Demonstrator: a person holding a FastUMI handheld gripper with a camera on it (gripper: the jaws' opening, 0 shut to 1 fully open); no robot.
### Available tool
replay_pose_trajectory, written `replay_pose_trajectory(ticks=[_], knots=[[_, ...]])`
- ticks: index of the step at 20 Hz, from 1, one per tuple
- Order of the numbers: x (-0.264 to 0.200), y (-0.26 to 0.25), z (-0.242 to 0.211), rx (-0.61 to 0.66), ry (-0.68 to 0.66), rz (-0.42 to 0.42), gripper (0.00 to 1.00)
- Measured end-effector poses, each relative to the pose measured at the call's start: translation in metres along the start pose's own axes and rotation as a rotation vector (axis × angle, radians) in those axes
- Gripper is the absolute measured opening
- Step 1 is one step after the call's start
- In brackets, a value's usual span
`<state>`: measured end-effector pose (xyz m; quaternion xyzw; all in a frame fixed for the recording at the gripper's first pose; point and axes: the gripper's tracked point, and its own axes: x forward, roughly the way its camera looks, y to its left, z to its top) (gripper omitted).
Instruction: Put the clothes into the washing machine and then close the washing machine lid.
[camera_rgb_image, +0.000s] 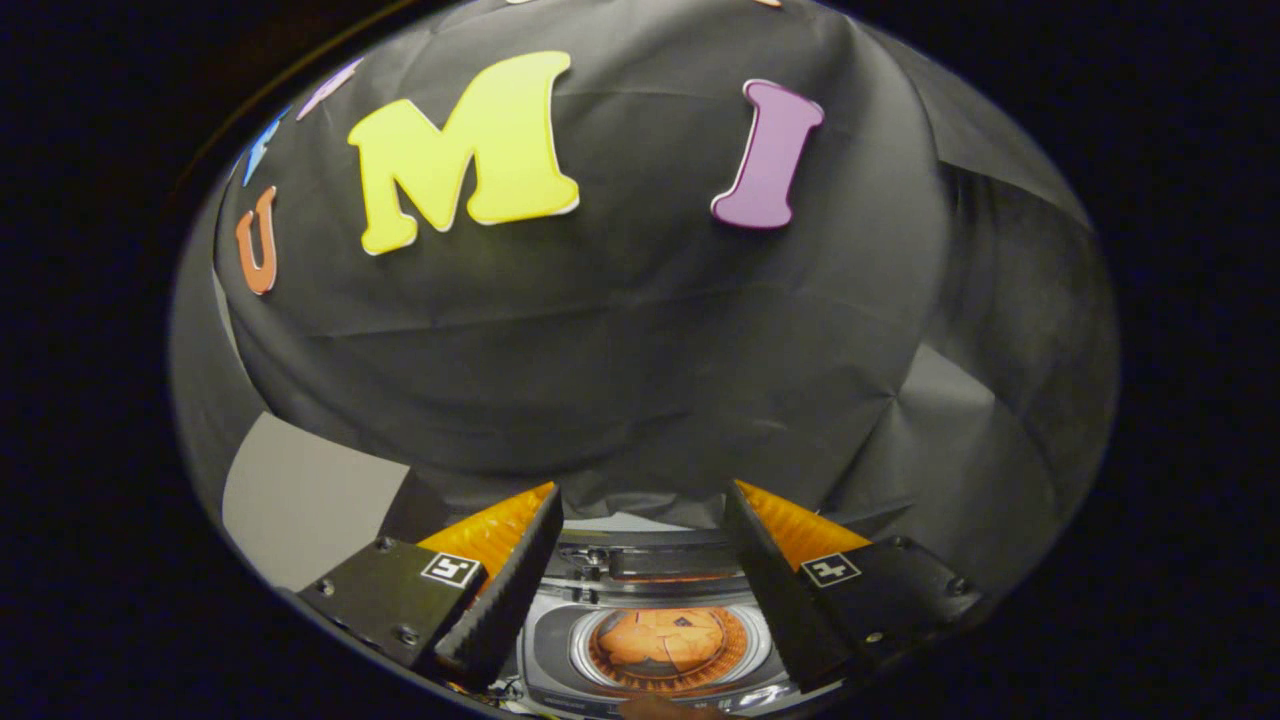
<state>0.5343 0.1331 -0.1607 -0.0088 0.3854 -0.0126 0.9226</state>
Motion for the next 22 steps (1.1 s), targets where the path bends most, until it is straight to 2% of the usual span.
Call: replay_pose_trajectory(ticks=[6,8,17,22], knots=[[0.033,-0.006,-0.017,0.022,0.069,-0.023,1.00],[0.032,-0.010,-0.020,0.019,0.051,-0.022,1.00],[-0.002,-0.012,-0.047,0.026,-0.002,-0.013,1.00],[-0.035,-0.016,-0.087,0.041,0.027,-0.025,1.00]])
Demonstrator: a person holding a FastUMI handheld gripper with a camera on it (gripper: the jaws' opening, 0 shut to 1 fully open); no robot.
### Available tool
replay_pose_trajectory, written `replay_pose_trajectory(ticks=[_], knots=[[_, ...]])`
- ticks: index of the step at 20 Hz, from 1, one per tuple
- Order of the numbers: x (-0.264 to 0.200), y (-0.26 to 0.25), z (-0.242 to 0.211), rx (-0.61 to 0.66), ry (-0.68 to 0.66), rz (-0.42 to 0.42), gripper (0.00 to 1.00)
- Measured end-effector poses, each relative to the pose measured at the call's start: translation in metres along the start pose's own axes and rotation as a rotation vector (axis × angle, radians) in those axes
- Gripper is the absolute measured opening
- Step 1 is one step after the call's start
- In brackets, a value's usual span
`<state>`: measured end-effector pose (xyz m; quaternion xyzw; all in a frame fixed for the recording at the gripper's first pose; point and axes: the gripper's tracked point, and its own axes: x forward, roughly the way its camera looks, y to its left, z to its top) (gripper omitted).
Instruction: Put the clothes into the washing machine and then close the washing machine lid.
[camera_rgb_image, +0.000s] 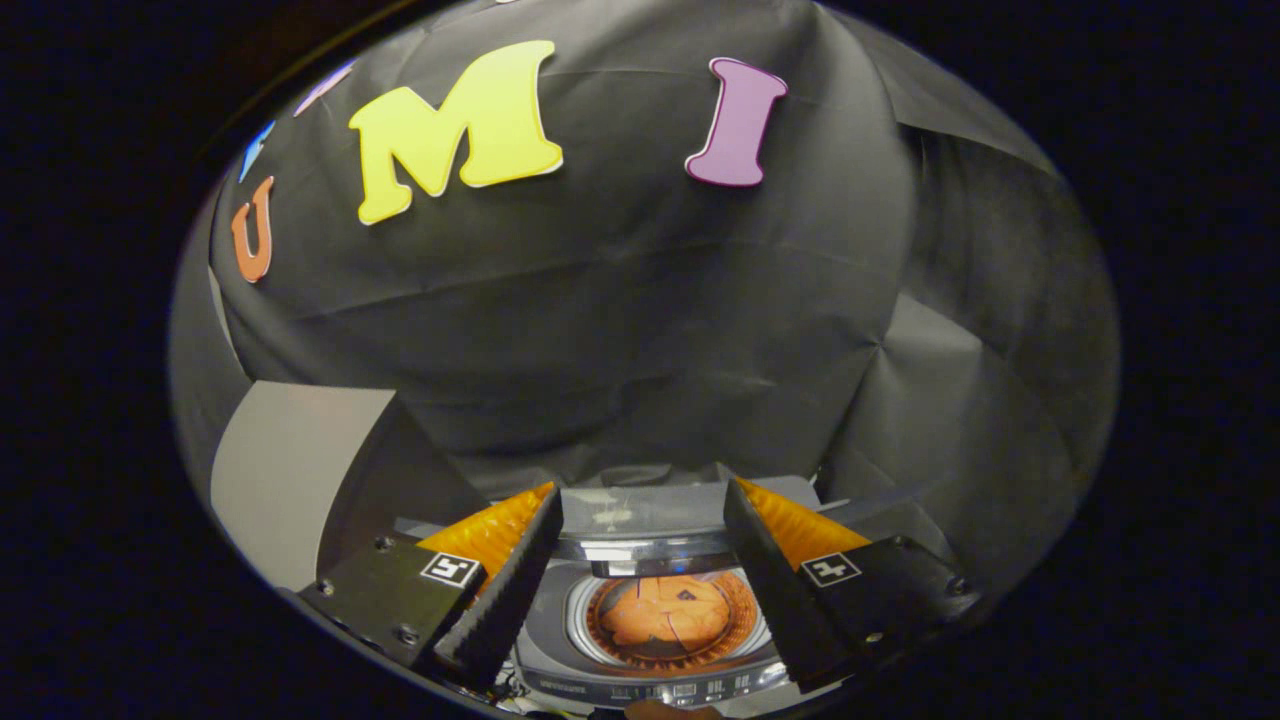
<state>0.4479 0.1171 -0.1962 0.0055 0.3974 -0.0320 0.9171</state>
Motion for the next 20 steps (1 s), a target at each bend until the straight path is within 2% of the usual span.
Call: replay_pose_trajectory(ticks=[7,13,20], knots=[[-0.026,-0.012,-0.062,0.110,0.090,0.014,1.00],[-0.032,-0.032,-0.121,0.165,0.177,-0.025,1.00],[-0.047,-0.014,-0.133,0.180,0.165,-0.072,1.00]])
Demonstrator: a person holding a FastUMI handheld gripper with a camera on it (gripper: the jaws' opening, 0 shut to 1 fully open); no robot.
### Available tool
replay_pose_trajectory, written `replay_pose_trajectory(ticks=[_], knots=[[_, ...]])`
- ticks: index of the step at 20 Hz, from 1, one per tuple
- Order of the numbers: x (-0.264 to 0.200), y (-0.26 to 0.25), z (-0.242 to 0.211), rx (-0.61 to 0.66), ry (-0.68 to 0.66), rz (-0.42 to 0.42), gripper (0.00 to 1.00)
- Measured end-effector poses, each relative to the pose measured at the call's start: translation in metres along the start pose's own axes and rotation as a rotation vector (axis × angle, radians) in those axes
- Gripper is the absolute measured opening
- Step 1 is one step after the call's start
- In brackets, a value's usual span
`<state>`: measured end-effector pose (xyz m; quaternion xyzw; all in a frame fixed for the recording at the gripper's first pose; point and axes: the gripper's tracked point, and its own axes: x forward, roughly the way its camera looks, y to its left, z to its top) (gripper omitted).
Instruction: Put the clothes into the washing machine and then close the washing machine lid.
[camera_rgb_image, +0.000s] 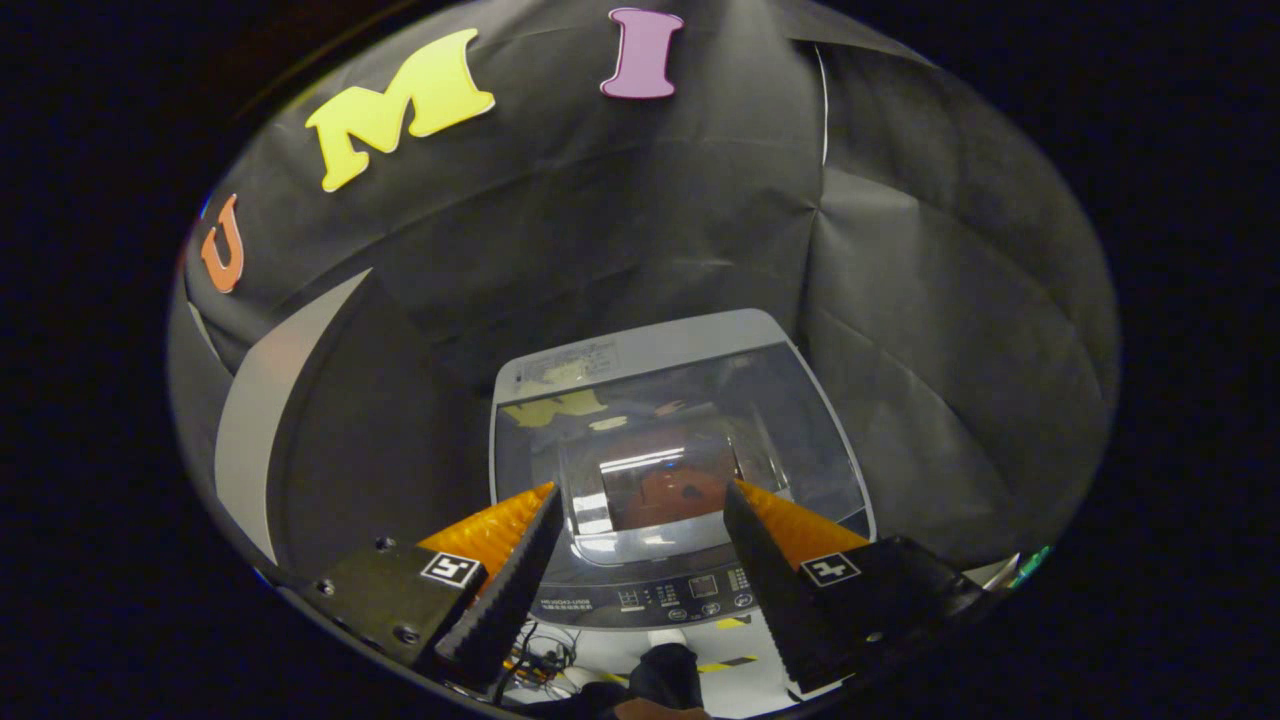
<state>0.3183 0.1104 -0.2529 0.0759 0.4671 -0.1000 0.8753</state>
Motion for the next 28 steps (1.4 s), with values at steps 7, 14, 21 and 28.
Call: replay_pose_trajectory(ticks=[7,14,21,28], knots=[[-0.042,0.034,0.009,-0.124,-0.172,-0.039,1.00],[-0.097,0.072,0.010,-0.153,-0.309,-0.011,1.00],[-0.174,0.094,0.015,-0.080,-0.522,0.016,1.00],[-0.232,0.104,-0.033,-0.067,-0.588,-0.006,1.00]])
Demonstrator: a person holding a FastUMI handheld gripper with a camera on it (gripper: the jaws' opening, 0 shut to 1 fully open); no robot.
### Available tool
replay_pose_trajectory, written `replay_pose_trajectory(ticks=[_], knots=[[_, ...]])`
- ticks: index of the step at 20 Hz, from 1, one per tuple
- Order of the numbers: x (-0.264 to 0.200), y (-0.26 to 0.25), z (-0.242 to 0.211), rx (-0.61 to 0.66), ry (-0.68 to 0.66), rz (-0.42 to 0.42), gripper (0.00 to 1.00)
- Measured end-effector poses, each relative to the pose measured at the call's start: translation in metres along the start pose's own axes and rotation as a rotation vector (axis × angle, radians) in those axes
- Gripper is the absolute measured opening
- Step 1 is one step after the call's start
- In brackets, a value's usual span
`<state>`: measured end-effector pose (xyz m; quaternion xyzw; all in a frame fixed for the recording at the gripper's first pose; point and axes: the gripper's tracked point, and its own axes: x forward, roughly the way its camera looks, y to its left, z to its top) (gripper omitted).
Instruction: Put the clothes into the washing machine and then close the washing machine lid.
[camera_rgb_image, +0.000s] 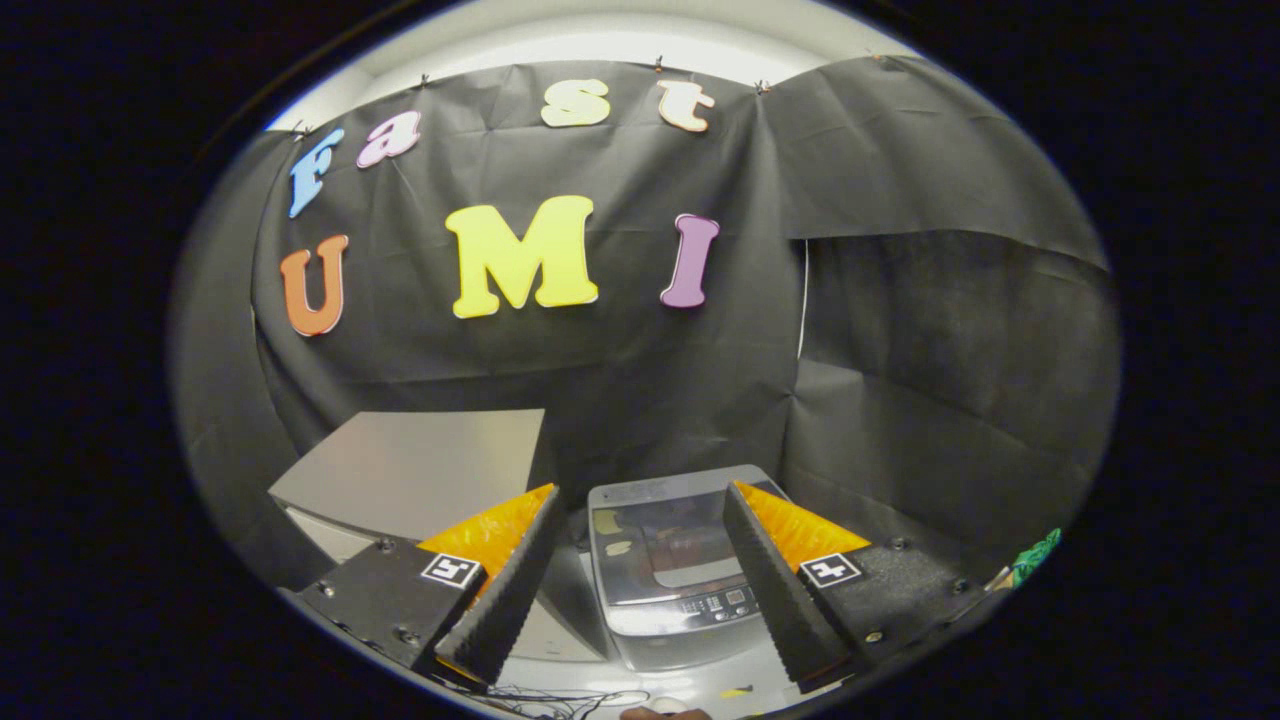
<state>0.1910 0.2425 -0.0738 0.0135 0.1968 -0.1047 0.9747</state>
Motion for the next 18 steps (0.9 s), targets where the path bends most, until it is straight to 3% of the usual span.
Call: replay_pose_trajectory(ticks=[10,18], knots=[[-0.059,0.009,0.024,-0.028,-0.124,0.092,1.00],[-0.161,-0.077,0.034,-0.070,-0.193,0.191,1.00]])
